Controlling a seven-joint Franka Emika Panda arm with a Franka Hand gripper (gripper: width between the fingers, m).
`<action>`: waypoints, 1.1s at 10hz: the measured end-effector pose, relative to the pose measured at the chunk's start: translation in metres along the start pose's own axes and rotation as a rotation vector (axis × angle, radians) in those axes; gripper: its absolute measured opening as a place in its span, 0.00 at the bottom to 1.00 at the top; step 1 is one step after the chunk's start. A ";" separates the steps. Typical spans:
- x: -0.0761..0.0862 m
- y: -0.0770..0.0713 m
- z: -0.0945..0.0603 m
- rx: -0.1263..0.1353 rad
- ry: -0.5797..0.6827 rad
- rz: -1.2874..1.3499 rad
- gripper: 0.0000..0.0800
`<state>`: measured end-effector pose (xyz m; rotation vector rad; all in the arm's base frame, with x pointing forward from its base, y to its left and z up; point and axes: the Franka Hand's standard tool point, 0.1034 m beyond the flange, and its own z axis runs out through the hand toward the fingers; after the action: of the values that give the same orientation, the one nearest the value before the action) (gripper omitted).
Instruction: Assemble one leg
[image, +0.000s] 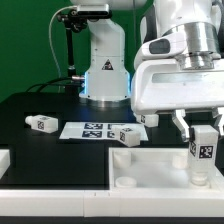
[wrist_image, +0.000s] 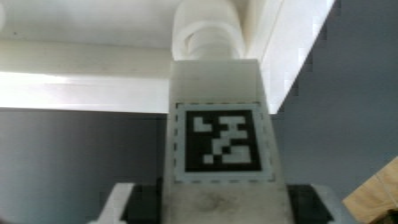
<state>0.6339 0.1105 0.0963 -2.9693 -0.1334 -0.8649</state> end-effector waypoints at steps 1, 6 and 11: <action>-0.002 0.000 0.002 -0.001 -0.005 0.000 0.36; -0.009 -0.002 0.008 -0.004 0.027 0.000 0.36; -0.007 -0.001 0.009 -0.009 0.063 0.005 0.36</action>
Offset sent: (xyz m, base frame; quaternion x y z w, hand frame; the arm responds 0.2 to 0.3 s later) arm -0.0044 -0.0008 -0.0094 -0.0040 0.0040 -0.0047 1.0000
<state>0.6333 0.1112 0.0850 -2.9455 -0.1192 -0.9603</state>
